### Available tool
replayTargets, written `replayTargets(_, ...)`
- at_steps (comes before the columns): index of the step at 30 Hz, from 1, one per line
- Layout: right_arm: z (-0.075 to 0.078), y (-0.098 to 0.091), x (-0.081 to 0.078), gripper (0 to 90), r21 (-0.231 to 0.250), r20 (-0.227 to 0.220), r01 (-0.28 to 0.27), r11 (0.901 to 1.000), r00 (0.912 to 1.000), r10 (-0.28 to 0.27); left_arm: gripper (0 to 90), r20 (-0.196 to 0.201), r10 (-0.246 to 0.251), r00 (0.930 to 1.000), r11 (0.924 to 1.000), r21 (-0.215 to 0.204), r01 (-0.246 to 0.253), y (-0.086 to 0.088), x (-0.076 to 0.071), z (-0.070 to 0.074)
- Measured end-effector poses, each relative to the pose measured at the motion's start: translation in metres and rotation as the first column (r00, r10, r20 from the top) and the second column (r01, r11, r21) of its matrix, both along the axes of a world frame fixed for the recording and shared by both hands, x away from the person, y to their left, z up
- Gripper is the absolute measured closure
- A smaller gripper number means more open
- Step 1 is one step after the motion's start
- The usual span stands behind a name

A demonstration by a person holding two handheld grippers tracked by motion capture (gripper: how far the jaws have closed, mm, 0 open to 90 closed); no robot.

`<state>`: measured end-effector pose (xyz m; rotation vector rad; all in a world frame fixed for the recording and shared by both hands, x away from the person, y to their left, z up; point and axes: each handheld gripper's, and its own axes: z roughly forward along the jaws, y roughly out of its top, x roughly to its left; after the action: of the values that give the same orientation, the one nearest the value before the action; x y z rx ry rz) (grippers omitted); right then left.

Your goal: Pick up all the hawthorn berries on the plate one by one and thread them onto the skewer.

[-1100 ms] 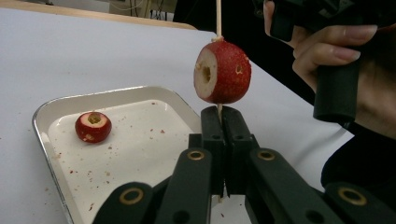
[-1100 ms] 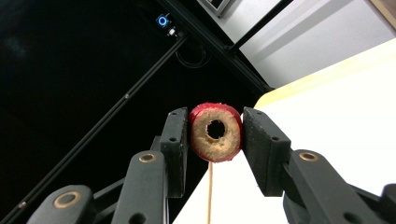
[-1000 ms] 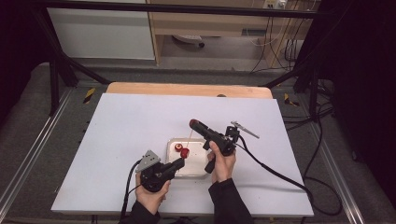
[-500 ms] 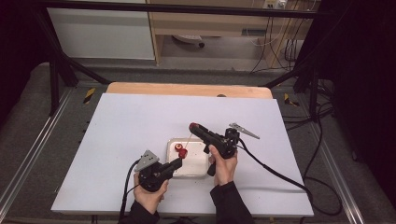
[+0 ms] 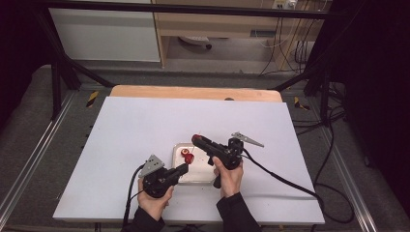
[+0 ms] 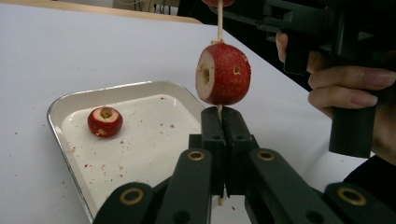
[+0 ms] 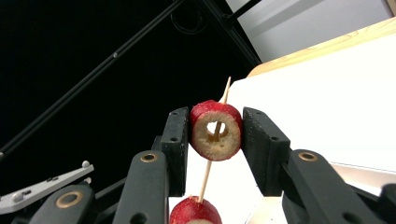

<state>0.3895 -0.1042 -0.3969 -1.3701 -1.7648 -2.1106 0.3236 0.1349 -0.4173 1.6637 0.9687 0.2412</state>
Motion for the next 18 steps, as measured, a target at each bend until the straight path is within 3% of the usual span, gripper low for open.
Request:
replayTargets(10, -0.012, 0.007, -0.006, 63.1, -0.029, -0.023, -0.039, 0.9988, 0.999, 0.038, 88.7, -0.01, 0.001, 1.0, 1.0, 0.002, -0.001, 0.001, 0.004, 0.0)
replayTargets(18, -0.016, 0.01, -0.009, 62.8, -0.062, -0.035, -0.051, 0.9968, 0.9982, 0.049, 88.6, -0.012, -0.013, 0.9998, 0.9993, 0.035, 0.014, 0.001, 0.007, -0.003)
